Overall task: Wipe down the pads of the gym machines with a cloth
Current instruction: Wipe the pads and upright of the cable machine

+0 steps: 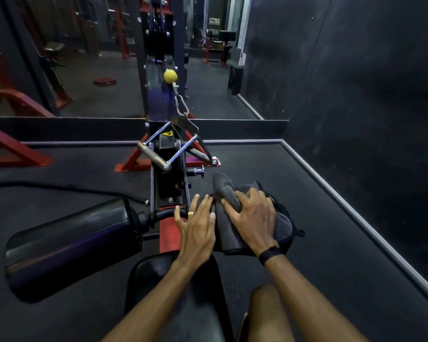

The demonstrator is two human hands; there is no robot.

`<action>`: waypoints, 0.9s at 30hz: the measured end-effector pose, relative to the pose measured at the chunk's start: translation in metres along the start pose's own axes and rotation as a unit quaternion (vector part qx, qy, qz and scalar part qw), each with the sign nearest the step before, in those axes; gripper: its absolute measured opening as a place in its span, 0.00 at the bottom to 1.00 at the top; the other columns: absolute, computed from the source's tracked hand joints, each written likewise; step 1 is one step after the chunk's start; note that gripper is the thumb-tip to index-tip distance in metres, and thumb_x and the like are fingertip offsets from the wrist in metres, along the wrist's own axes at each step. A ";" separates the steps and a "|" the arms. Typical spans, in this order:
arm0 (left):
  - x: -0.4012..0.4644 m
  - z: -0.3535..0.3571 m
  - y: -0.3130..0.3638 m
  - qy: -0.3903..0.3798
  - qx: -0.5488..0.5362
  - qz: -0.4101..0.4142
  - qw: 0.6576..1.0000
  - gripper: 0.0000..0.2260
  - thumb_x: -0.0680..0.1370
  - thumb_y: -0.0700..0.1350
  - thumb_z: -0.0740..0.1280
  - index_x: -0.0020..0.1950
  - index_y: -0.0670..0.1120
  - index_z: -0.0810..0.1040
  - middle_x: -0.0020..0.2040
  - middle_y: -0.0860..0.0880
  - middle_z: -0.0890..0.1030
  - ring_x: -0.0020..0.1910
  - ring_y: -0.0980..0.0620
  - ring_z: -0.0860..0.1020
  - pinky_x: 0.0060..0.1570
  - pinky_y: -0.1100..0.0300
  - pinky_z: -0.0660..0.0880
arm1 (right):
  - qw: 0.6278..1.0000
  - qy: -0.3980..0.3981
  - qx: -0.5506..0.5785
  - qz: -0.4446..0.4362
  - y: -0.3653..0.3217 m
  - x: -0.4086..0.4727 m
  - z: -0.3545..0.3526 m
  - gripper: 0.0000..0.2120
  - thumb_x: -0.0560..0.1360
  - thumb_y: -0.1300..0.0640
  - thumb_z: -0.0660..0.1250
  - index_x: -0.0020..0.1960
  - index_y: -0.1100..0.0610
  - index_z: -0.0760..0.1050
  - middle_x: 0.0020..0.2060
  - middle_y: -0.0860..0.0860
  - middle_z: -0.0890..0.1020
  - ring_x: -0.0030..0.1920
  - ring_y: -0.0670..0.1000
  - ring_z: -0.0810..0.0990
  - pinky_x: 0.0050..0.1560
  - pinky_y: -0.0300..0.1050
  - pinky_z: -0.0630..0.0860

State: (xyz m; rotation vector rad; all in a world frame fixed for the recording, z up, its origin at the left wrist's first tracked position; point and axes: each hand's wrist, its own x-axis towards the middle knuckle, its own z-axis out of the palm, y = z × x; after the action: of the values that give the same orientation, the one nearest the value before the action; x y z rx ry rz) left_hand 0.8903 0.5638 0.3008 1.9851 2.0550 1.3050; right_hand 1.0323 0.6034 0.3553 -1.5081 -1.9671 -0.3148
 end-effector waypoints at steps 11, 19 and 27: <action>0.031 0.000 0.024 -0.137 0.010 -0.109 0.984 0.26 0.85 0.57 0.48 0.80 0.45 0.61 0.79 0.50 0.65 0.80 0.51 0.55 0.75 0.42 0.38 | 0.986 -0.013 -0.012 0.164 0.076 -0.006 -0.025 0.16 0.76 0.40 0.68 0.48 0.52 0.83 0.46 0.56 0.80 0.46 0.60 0.78 0.44 0.51 0.73; 0.002 0.003 0.009 -0.063 0.003 -0.034 0.997 0.30 0.80 0.60 0.46 0.78 0.49 0.66 0.77 0.53 0.68 0.80 0.52 0.58 0.73 0.44 0.40 | 0.993 0.000 -0.038 0.114 0.013 -0.001 -0.008 0.15 0.74 0.43 0.70 0.44 0.55 0.82 0.45 0.56 0.80 0.48 0.59 0.77 0.47 0.53 0.73; -0.011 -0.023 -0.011 -0.116 0.110 0.026 0.987 0.24 0.81 0.49 0.51 0.77 0.53 0.67 0.77 0.52 0.69 0.77 0.47 0.66 0.69 0.40 0.49 | 1.000 0.014 -0.022 0.011 -0.025 -0.003 0.004 0.14 0.74 0.43 0.71 0.43 0.54 0.79 0.41 0.55 0.78 0.43 0.57 0.77 0.43 0.51 0.72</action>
State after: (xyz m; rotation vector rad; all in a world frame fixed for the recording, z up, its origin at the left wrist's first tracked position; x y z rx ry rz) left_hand 0.8718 0.5442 0.3043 2.1712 2.1257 0.8333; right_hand 1.0081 0.5958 0.3549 -1.5439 -1.9324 -0.3684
